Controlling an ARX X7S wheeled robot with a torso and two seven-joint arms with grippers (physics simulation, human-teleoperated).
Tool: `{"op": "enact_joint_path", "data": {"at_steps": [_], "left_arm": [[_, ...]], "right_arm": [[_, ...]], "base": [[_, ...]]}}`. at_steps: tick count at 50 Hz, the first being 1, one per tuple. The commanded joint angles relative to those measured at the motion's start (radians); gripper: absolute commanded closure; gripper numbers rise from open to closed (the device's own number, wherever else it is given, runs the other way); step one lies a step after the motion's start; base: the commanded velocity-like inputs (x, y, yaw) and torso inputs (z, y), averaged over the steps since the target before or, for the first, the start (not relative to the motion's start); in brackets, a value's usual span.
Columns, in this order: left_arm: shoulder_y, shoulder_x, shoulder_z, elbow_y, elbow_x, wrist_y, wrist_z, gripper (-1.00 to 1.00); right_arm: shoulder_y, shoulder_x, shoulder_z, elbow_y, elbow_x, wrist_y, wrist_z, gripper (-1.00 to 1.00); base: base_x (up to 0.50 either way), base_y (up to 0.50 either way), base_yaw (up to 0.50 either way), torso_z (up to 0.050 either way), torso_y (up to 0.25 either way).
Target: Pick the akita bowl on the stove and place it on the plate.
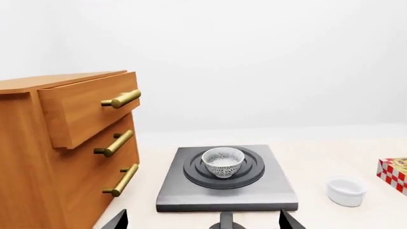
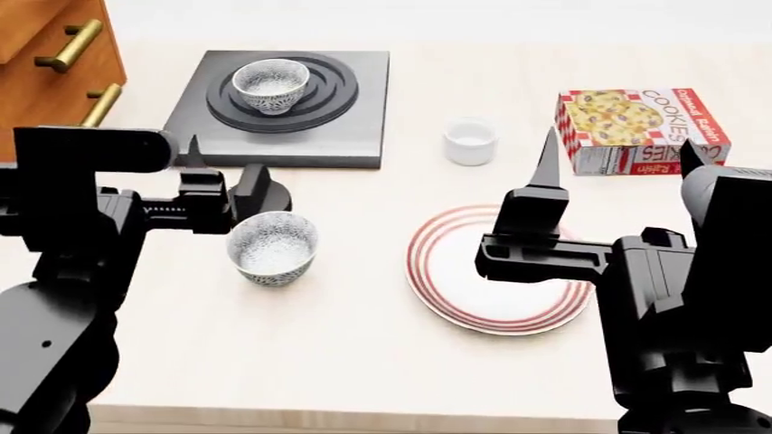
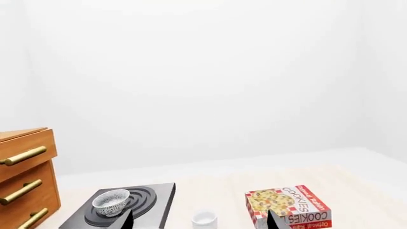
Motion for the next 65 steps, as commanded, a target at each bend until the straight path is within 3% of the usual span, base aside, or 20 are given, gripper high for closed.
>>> {"op": "enact_joint_path", "data": {"at_steps": [1,43,65], "left_arm": [[-0.018,0.000,0.007,-0.014,-0.011,-0.008,-0.004,-1.00],[-0.011,-0.018,0.027,0.002,-0.040,-0.010,-0.024,-1.00],[-0.015,-0.028,0.037,0.004,-0.051,-0.011,-0.033,-1.00]], "right_arm": [[0.000,0.003,0.001,0.002,0.006,-0.002,0.006,-1.00],[0.003,0.013,0.002,-0.001,0.039,0.000,0.033,-1.00],[-0.008,0.025,-0.008,0.007,0.046,-0.026,0.033,-1.00]], "base": [[0.00,-0.21,0.00,0.000,0.000],[-0.01,-0.28,0.00,0.000,0.000],[0.04,0.00,0.00,0.000,0.000]]}}
